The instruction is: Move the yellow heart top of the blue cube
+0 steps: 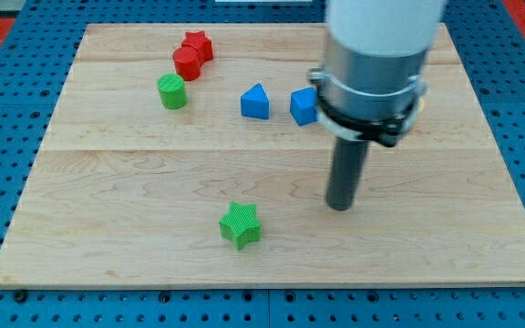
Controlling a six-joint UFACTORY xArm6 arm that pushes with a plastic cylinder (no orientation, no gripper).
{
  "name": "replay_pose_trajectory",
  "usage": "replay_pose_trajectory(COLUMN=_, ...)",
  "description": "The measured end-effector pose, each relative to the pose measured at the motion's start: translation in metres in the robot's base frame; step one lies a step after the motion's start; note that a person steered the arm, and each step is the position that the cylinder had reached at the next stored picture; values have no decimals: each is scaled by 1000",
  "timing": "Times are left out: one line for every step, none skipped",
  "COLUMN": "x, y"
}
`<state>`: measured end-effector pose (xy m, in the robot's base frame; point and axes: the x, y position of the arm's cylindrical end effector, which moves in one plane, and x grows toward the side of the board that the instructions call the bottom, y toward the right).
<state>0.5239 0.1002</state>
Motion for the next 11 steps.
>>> replay_pose_trajectory(x=-13, y=54)
replay_pose_trajectory(x=-64, y=139)
replay_pose_trajectory(x=-104, y=169)
replay_pose_trajectory(x=-107, y=100)
replay_pose_trajectory(x=-130, y=81)
replay_pose_trajectory(x=-131, y=144)
replay_pose_trajectory(x=-163, y=146)
replay_pose_trajectory(x=-163, y=54)
replay_pose_trajectory(x=-163, y=-22)
replay_pose_trajectory(x=-163, y=-88)
replay_pose_trajectory(x=-163, y=-148)
